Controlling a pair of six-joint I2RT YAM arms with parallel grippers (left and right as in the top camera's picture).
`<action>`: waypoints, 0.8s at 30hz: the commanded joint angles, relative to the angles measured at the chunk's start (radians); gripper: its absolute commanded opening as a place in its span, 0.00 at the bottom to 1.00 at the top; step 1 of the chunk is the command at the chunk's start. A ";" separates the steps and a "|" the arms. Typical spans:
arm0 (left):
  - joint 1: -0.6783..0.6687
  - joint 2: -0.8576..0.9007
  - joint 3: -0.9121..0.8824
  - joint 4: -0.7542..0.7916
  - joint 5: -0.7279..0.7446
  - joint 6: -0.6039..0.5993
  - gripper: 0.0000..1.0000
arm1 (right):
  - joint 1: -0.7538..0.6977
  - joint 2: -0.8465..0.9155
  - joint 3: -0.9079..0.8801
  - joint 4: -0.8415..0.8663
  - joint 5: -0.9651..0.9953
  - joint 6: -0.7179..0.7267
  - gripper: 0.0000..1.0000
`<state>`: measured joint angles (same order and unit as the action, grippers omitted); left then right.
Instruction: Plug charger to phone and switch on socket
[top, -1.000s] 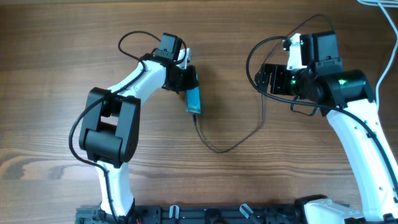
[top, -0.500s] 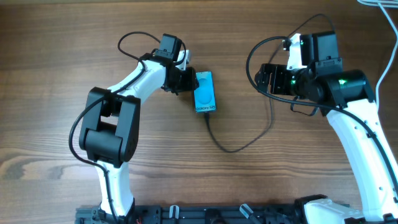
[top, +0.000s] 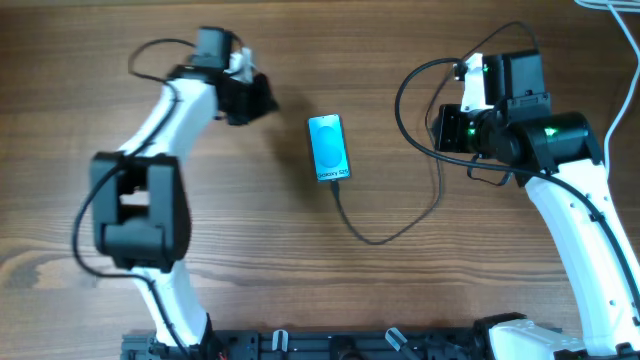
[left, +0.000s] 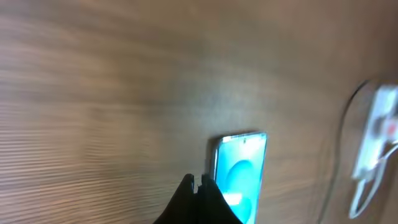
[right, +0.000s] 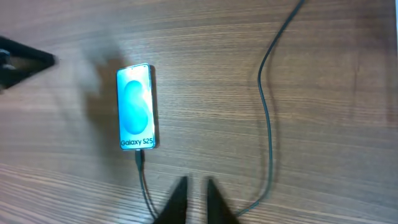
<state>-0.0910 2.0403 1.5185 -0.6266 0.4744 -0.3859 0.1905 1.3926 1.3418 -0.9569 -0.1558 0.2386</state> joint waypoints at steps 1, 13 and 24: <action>0.087 -0.039 0.019 -0.030 0.034 -0.045 0.18 | -0.003 0.011 -0.009 0.017 -0.008 -0.002 0.04; 0.150 -0.039 0.019 -0.104 0.033 -0.045 1.00 | -0.285 0.012 0.054 0.026 -0.008 -0.010 1.00; 0.150 -0.039 0.019 -0.104 0.030 -0.045 1.00 | -0.624 0.254 0.053 0.119 0.011 -0.083 1.00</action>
<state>0.0593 2.0159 1.5272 -0.7296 0.4957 -0.4320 -0.4107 1.5692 1.3746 -0.8646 -0.1516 0.2138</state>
